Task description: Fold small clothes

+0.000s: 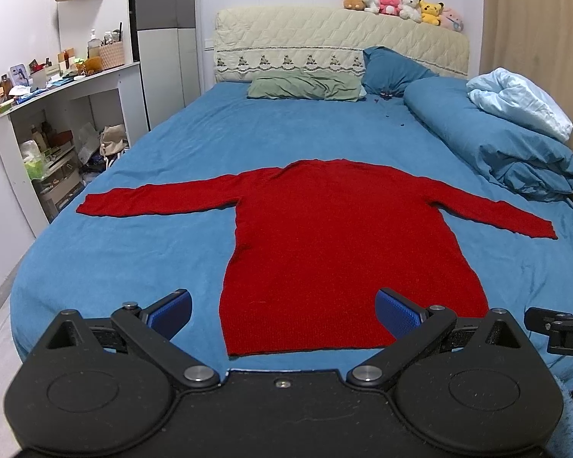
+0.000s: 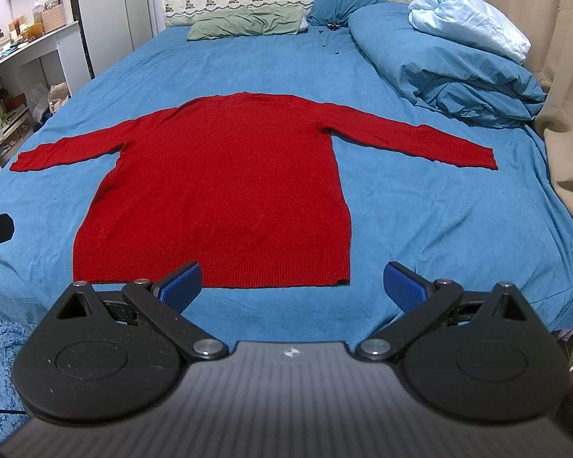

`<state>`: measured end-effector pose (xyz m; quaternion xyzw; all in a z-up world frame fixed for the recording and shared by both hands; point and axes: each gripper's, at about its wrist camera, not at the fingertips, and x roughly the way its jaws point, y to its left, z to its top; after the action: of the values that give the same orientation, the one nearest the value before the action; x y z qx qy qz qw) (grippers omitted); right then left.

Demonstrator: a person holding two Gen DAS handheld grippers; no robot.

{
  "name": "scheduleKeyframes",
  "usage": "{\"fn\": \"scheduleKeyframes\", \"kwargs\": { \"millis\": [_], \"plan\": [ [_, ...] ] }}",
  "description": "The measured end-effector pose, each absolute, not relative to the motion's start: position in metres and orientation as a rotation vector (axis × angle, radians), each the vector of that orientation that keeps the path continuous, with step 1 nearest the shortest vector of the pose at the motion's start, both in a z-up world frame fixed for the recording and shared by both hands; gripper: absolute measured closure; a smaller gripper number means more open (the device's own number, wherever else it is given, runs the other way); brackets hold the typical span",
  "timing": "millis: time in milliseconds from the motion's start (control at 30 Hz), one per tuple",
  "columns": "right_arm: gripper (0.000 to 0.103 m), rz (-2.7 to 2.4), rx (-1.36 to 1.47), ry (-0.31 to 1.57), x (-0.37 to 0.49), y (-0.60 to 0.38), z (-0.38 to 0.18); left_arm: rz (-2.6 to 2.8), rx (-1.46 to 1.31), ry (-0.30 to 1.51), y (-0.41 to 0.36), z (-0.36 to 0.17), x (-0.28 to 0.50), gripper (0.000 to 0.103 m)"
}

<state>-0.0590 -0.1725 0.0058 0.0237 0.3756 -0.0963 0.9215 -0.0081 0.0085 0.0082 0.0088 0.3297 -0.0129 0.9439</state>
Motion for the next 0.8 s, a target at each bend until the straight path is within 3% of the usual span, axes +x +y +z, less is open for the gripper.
{"fn": "scheduleKeyframes", "kwargs": {
  "millis": [800],
  "plan": [
    [0.0,-0.185,0.052,0.758,-0.0593,-0.1714,0.0115,-0.023,0.016,0.668,0.0108,0.0121,-0.0074,0.0]
  ]
}}
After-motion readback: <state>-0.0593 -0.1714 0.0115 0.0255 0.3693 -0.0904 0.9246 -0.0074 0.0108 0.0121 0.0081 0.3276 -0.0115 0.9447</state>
